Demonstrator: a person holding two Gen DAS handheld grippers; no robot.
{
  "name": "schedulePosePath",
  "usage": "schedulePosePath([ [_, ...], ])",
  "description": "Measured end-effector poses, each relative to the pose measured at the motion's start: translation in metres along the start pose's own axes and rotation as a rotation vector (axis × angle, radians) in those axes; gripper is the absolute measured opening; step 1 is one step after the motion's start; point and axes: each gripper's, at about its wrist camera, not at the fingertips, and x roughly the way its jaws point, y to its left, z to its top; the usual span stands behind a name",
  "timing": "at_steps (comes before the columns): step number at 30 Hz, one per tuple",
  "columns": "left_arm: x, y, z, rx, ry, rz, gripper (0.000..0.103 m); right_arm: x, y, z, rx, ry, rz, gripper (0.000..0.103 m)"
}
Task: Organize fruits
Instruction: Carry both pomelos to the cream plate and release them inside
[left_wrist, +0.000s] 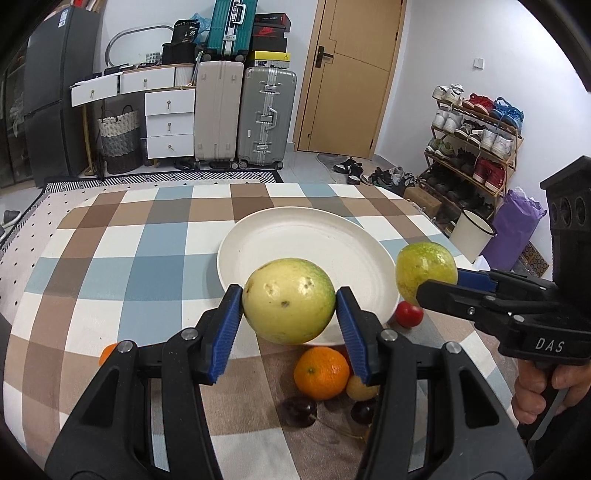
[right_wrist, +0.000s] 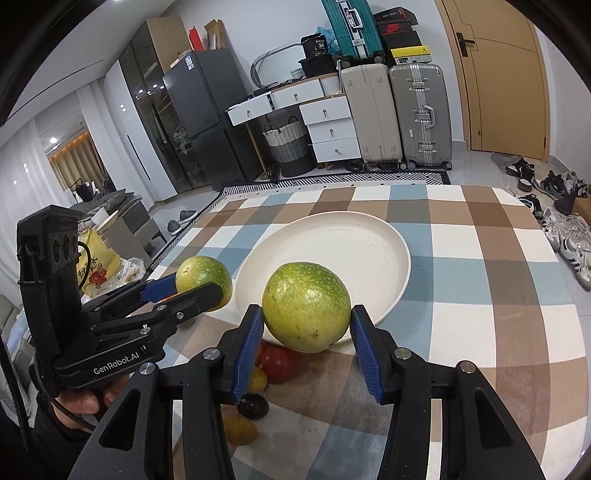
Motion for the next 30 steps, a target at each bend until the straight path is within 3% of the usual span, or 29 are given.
schedulePosePath([
  [30,0.078,0.003,0.015,0.034,0.075,0.037,0.049,0.067,-0.028,0.015,0.046,0.099,-0.035,0.049],
])
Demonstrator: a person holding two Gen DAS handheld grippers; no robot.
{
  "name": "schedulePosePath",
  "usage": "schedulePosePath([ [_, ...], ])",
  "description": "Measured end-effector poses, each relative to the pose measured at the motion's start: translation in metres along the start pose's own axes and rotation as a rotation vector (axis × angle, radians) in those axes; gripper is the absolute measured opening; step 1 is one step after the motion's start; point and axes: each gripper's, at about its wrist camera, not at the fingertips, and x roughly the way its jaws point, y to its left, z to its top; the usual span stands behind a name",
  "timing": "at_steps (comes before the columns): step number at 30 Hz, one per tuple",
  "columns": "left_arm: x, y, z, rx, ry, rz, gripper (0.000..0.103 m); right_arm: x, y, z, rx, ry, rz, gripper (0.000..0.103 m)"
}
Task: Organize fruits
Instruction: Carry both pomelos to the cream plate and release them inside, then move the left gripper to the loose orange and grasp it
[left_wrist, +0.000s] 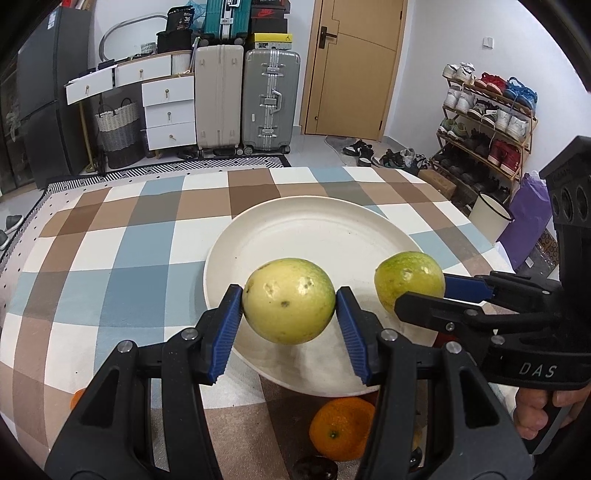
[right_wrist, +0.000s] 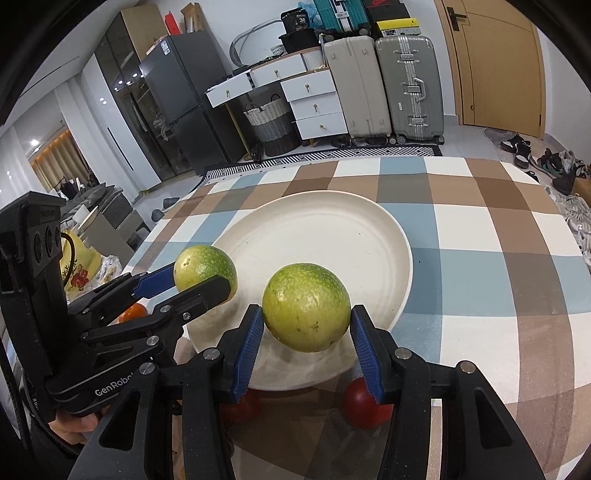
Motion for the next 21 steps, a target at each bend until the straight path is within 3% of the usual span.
schedulePosePath([
  [5,0.004,-0.001,0.000,0.005,0.016,0.006,0.049,0.000,-0.001,0.001,-0.001,-0.008,-0.016,0.049],
  [9,-0.007,-0.001,0.002,0.019,-0.017,0.016,0.051,-0.014,0.001,0.003,-0.014,-0.050,-0.035,0.050],
  [13,-0.028,0.004,0.002,0.009,-0.047,0.023,0.074,-0.029,0.004,0.003,-0.056,-0.066,-0.063,0.052],
  [14,-0.033,0.005,0.001,0.005,-0.055,0.023,0.082,-0.033,0.005,0.002,-0.062,-0.068,-0.069,0.056],
  [18,-0.056,0.013,-0.005,-0.009,-0.067,0.029,0.088,-0.047,0.006,-0.007,-0.070,-0.069,-0.064,0.085],
  [21,-0.073,0.018,-0.013,-0.011,-0.071,0.070,0.100,-0.055,0.007,-0.014,-0.078,-0.068,-0.069,0.098],
])
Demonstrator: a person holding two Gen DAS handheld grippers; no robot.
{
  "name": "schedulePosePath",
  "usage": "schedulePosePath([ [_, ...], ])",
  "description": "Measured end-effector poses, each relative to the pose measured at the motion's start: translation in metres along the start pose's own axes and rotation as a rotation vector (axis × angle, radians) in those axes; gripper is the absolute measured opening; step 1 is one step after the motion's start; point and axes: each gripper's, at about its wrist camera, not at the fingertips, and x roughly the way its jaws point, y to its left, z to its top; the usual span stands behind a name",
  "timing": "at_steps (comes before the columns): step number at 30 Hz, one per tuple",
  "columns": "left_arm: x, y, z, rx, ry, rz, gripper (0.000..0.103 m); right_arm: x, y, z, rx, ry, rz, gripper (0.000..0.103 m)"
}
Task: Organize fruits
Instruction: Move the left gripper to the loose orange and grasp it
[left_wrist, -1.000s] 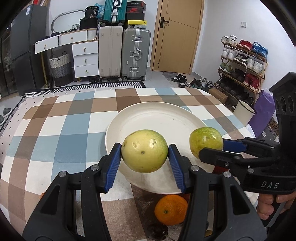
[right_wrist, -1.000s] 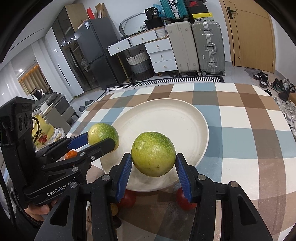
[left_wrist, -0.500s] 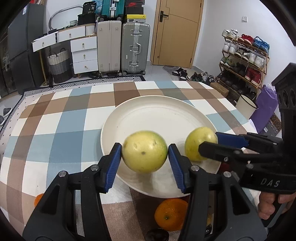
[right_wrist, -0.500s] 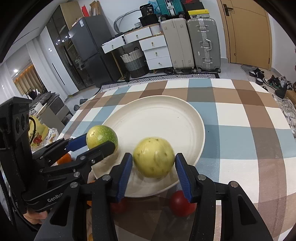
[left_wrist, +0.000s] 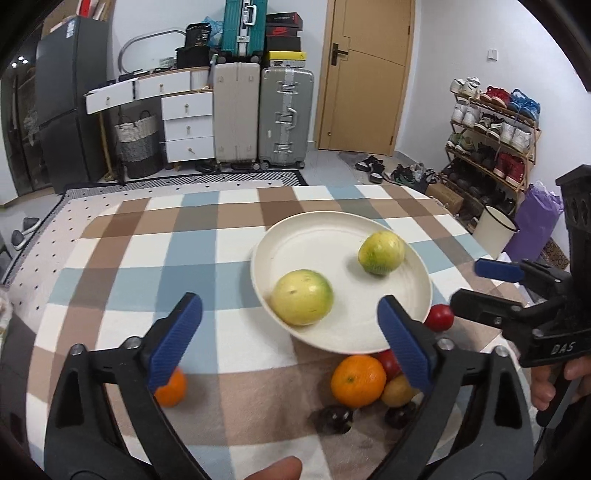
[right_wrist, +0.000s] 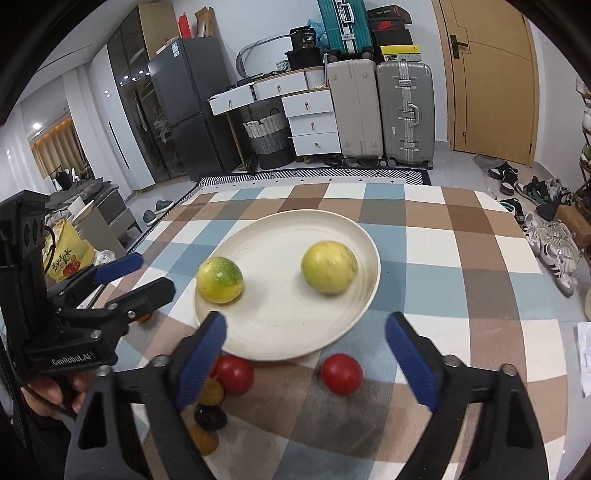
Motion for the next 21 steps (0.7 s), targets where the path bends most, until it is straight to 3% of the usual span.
schedulePosePath([
  [3,-0.018,0.007,-0.008,-0.006,-0.012,0.020,0.102,-0.009,0.003,-0.006,-0.011,-0.007,-0.019,0.102],
  [14,-0.065,0.030,-0.035,-0.046,-0.004,0.048,0.102,-0.030,0.003,-0.024,0.011,0.001,-0.019,0.103],
  [21,-0.071,0.043,-0.044,-0.075,0.015,0.072,0.102,-0.032,0.000,-0.035,0.017,0.023,-0.027,0.103],
])
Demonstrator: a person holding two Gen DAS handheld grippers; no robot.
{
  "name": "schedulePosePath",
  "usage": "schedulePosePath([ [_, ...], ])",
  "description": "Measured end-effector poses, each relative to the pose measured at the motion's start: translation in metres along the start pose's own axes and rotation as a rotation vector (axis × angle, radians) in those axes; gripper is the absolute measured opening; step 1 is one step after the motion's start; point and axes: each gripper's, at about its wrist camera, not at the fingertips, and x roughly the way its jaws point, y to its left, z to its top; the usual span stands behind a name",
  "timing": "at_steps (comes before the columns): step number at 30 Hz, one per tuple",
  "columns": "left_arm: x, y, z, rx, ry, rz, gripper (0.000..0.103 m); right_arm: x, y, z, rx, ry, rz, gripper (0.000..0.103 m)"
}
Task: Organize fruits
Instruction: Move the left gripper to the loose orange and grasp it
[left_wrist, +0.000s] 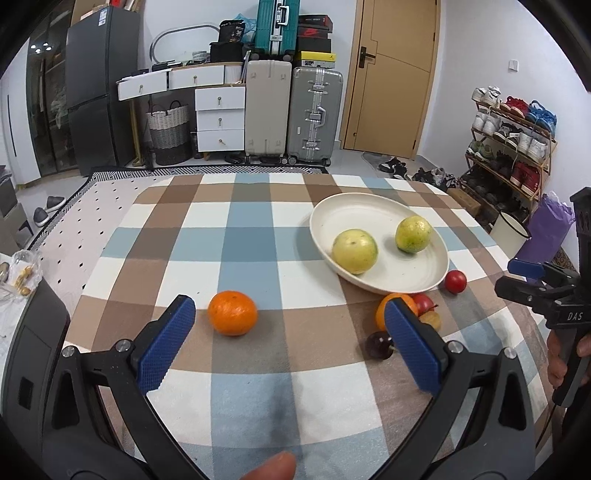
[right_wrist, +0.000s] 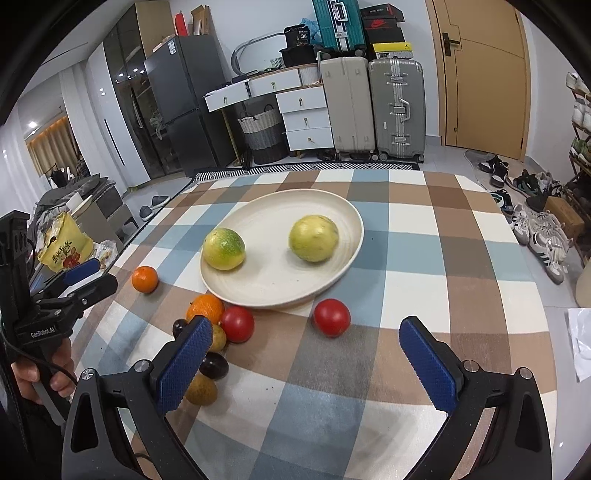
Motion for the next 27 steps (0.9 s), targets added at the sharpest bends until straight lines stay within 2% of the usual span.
schedulePosePath([
  [6,0.003,0.016,-0.012,-0.032,0.036,0.025,0.102,0.002,-0.004,-0.009,-0.001,0.023,-0.003,0.103],
  [18,0.027,0.042,-0.014,-0.109,0.072,0.059,0.102,0.017,-0.009,-0.013,0.018,0.068,-0.029,0.102],
  [27,0.050,0.046,-0.011,-0.103,0.103,0.081,0.102,0.034,-0.012,-0.012,0.004,0.091,-0.044,0.102],
])
